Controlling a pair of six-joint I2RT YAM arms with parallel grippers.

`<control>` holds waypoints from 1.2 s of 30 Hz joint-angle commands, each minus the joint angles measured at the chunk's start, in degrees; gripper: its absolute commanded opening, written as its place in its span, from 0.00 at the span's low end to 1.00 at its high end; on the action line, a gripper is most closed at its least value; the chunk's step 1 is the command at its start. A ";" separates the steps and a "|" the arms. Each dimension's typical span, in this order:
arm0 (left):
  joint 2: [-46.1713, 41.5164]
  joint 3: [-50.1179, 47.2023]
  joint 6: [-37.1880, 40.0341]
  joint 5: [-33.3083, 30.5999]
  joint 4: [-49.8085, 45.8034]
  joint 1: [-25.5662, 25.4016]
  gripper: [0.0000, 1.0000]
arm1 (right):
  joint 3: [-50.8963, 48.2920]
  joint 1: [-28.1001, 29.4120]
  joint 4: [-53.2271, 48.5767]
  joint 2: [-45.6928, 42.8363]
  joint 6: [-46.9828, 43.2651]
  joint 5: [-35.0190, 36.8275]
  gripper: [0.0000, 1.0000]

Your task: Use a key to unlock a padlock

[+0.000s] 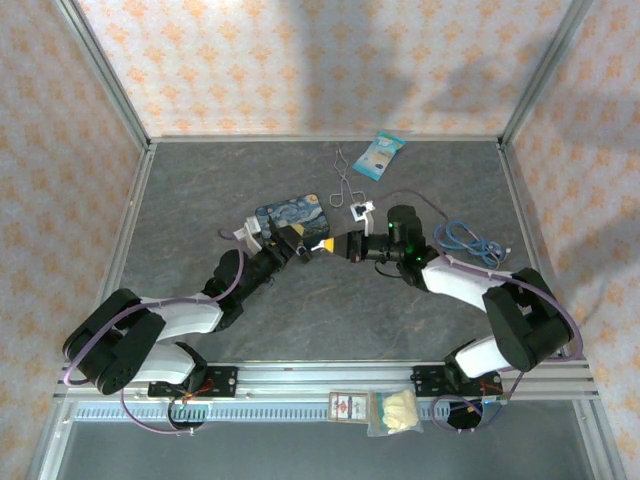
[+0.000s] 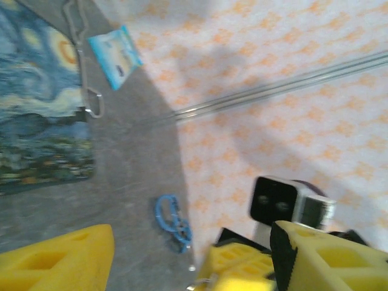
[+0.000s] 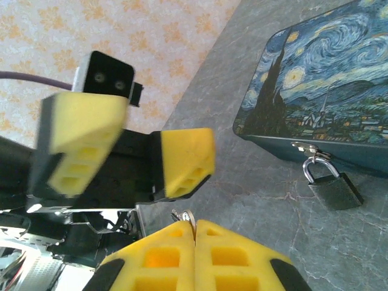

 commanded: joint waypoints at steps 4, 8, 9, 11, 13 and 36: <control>1.21 -0.90 -3.15 -1.96 11.62 -2.51 0.59 | -0.60 -0.49 10.27 0.83 9.96 5.43 0.00; 3.81 -0.14 -3.15 -0.28 14.07 -2.61 0.54 | -3.73 -0.10 20.08 0.83 18.60 8.20 0.00; 4.51 0.18 -3.16 0.20 14.37 -2.60 0.54 | -3.93 0.09 20.77 0.65 19.25 9.01 0.00; 6.42 1.03 -3.14 1.44 16.27 -2.61 0.48 | -4.03 0.70 20.98 0.05 19.95 10.97 0.00; 8.16 1.85 -3.32 2.50 19.02 -2.60 0.45 | -3.87 1.15 20.87 -0.36 19.99 12.15 0.00; 13.67 7.20 -0.77 6.44 20.51 -2.69 0.14 | -3.06 1.70 20.93 1.18 22.06 11.80 0.00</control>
